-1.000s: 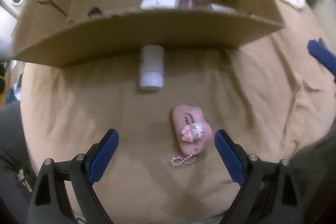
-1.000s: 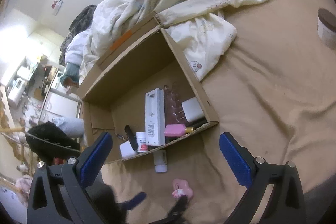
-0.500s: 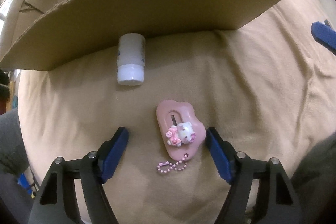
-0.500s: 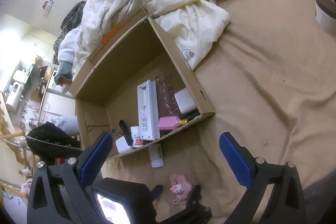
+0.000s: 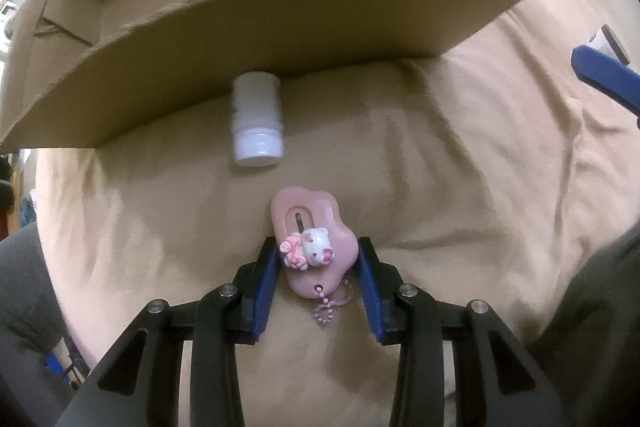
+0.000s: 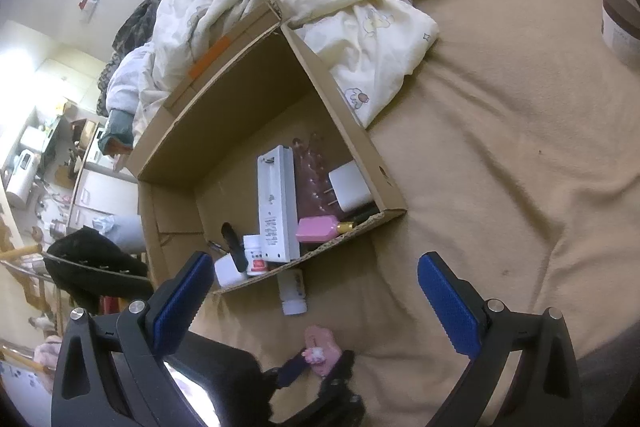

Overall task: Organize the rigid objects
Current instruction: 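Grasp the pink Hello Kitty keychain with the left tool, then hold the keychain with the left tool while the right tool grasps the white pill bottle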

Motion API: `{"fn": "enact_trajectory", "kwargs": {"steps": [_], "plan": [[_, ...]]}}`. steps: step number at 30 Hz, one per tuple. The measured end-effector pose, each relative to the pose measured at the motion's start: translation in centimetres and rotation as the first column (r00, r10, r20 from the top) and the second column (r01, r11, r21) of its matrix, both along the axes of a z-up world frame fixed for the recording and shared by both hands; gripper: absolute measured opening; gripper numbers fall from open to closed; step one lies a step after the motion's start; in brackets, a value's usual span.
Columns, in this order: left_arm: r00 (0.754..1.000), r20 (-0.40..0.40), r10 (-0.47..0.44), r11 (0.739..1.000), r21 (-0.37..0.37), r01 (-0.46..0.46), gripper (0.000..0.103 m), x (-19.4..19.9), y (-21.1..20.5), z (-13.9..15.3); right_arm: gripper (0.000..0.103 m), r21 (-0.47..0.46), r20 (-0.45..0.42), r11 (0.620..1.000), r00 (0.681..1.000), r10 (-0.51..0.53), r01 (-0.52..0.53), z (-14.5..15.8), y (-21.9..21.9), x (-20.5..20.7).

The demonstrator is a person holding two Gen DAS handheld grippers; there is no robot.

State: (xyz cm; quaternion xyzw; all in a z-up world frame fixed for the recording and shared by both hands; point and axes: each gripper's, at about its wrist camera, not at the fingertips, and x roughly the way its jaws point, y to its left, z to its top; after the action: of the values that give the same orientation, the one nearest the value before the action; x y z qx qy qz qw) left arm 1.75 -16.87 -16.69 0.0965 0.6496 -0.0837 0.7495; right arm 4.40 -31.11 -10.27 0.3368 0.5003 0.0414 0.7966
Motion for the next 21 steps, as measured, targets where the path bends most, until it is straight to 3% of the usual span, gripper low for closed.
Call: {"fn": "enact_trajectory", "kwargs": {"steps": [14,21], "plan": [[0.993,0.119,-0.018,1.000,0.003,0.017,0.035,0.0,6.9,5.8,0.103,-0.072,-0.058,0.997,0.998,0.008,-0.012,-1.0,0.6,0.1],[0.980,0.196,0.019,0.998,-0.055,-0.008,0.035,-1.0,10.9,9.9,0.103,-0.107,-0.077,0.993,0.996,0.049,-0.057,-1.3,1.9,-0.3]]}}
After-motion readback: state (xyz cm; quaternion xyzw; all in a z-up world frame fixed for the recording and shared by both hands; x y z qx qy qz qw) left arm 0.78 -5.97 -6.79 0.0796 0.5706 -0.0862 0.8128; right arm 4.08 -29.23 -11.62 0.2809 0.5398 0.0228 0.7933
